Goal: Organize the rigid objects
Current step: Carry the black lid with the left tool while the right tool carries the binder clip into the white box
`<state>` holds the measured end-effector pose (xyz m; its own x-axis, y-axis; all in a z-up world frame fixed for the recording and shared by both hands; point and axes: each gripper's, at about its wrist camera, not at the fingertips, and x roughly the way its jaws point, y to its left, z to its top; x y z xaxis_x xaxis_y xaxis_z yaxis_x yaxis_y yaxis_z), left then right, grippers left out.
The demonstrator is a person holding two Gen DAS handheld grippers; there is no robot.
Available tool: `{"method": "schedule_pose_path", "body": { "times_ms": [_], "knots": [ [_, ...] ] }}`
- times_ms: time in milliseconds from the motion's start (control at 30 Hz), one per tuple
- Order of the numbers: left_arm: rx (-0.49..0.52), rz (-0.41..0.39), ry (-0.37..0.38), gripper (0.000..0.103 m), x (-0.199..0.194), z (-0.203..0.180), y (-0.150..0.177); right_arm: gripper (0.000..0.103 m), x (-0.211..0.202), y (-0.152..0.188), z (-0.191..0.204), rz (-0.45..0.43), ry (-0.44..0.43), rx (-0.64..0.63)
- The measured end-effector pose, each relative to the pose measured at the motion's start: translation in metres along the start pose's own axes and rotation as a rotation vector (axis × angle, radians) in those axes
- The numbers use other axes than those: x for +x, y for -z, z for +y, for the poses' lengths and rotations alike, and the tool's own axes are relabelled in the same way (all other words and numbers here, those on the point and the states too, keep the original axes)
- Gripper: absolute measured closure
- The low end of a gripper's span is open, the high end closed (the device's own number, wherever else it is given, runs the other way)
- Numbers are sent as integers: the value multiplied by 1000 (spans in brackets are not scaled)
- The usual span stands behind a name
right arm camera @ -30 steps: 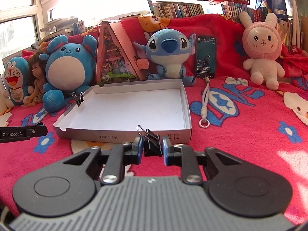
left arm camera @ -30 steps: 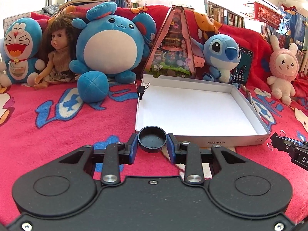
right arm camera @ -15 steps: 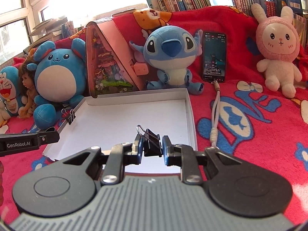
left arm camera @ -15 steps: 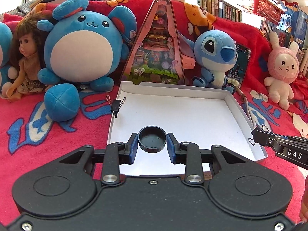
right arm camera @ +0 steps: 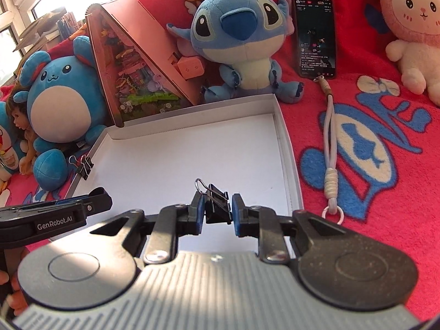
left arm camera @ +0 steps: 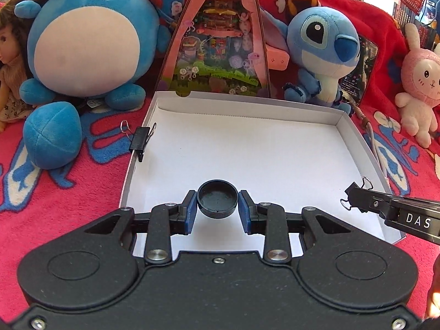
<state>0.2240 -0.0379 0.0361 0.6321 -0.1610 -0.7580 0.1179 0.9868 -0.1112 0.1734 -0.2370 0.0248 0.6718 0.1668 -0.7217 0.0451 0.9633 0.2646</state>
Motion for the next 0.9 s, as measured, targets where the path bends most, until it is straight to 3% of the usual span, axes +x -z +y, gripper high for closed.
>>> {"method": "schedule_pose_path", "body": {
  "times_ms": [900],
  "knots": [
    [56,15,-28,72,16,-14,12,78,29,5,9,49,5,-15]
  ]
}}
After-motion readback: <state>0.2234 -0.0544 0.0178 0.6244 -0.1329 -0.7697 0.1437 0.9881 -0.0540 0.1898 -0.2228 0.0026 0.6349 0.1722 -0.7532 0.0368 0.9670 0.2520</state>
